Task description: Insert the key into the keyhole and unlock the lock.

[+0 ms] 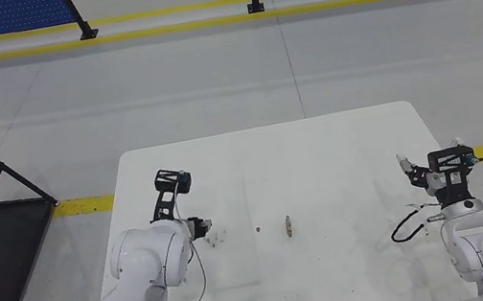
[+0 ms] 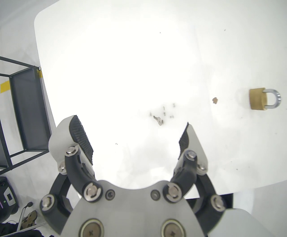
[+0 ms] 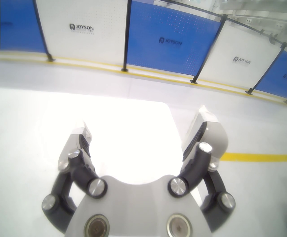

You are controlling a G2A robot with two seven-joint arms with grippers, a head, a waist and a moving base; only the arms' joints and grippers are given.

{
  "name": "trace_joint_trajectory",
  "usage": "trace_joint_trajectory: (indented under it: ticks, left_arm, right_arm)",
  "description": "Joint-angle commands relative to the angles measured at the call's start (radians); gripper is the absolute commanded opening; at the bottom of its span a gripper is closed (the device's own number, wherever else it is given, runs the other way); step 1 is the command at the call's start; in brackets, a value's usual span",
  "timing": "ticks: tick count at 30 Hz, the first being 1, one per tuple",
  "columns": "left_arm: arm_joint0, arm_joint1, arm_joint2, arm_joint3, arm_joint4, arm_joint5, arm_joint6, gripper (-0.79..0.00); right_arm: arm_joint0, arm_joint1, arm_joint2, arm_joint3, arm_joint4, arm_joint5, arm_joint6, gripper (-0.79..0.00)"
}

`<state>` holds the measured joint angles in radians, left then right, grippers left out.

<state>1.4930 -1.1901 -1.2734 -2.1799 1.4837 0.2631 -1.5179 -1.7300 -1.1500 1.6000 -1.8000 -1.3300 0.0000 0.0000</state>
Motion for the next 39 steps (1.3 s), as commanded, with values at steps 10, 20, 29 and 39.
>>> trace_joint_trajectory:
  ticks: [10, 20, 29, 39]
  left_arm:
    - [0.001, -0.022, 0.129, 0.087, 0.137, 0.050, 0.045, 0.000]
    - [0.003, -0.040, 0.173, 0.156, 0.170, 0.050, 0.058, 0.000]
    - [0.002, -0.052, 0.174, 0.200, 0.179, 0.039, 0.066, -0.228]
    - [0.007, -0.063, 0.143, 0.210, 0.123, 0.015, 0.069, -0.443]
  right_arm:
    - [0.000, 0.000, 0.000, 0.000, 0.000, 0.000, 0.000, 0.000]
    - [0.000, 0.000, 0.000, 0.000, 0.000, 0.000, 0.000, 0.000]
    - [0.000, 0.000, 0.000, 0.000, 0.000, 0.000, 0.000, 0.000]
    - [0.000, 0.000, 0.000, 0.000, 0.000, 0.000, 0.000, 0.000]
